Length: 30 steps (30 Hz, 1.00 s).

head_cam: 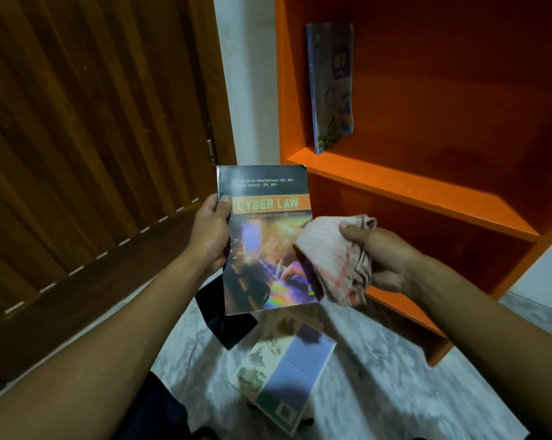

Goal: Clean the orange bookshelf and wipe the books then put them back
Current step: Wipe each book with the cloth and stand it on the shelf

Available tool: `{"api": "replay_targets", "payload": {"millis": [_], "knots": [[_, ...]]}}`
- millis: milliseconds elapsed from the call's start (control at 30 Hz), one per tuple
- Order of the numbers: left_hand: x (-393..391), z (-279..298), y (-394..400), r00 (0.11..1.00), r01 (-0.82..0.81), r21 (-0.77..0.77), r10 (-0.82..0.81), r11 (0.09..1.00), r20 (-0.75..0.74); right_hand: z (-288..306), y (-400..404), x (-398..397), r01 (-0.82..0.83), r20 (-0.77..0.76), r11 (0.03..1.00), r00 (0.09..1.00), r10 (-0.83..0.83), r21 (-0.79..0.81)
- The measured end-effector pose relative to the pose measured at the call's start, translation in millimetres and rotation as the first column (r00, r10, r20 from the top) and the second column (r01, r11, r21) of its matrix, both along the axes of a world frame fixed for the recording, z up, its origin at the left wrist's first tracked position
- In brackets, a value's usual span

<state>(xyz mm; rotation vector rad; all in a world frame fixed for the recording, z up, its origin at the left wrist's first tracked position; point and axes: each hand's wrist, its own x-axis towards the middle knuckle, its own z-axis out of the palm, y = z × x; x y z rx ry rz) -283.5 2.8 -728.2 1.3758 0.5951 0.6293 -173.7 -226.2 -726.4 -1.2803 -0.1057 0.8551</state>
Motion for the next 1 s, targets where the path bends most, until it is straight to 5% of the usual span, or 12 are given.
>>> {"api": "replay_targets", "payload": {"millis": [167,267,333,400,467,500,767,1000], "knots": [[2,-8,-23,0.992,0.125,0.030,-0.125,0.992,-0.013,30,9,20,0.296,-0.038,0.914,0.954,-0.297,0.278],[9,-17,-40,0.979,0.204,-0.013,-0.204,0.979,-0.001,36,23,16,0.394,0.304,0.850,0.811,-0.500,0.349],[15,-20,-55,0.968,0.250,-0.075,-0.250,0.965,0.011,26,31,6,0.301,0.682,0.910,0.604,-0.413,0.284],[21,-19,-66,0.959,0.281,-0.145,-0.275,0.949,0.065,5,37,-9,0.128,0.958,0.991,0.280,-0.064,0.029],[25,-19,-69,0.950,0.305,-0.226,-0.280,0.925,0.136,-18,43,-19,0.133,0.971,0.963,-0.001,0.238,-0.236],[25,-18,-68,0.948,0.309,-0.275,-0.273,0.910,0.161,-26,44,-22,0.140,0.953,0.949,-0.064,0.295,-0.284],[25,-15,-31,0.988,0.124,-0.546,-0.055,0.828,0.142,-54,34,-48,-0.098,0.894,0.894,-0.155,0.420,-0.437],[16,-15,5,0.985,-0.024,-0.626,0.124,0.779,0.116,-61,35,-68,-0.314,0.929,0.893,0.074,0.362,-0.323]]}}
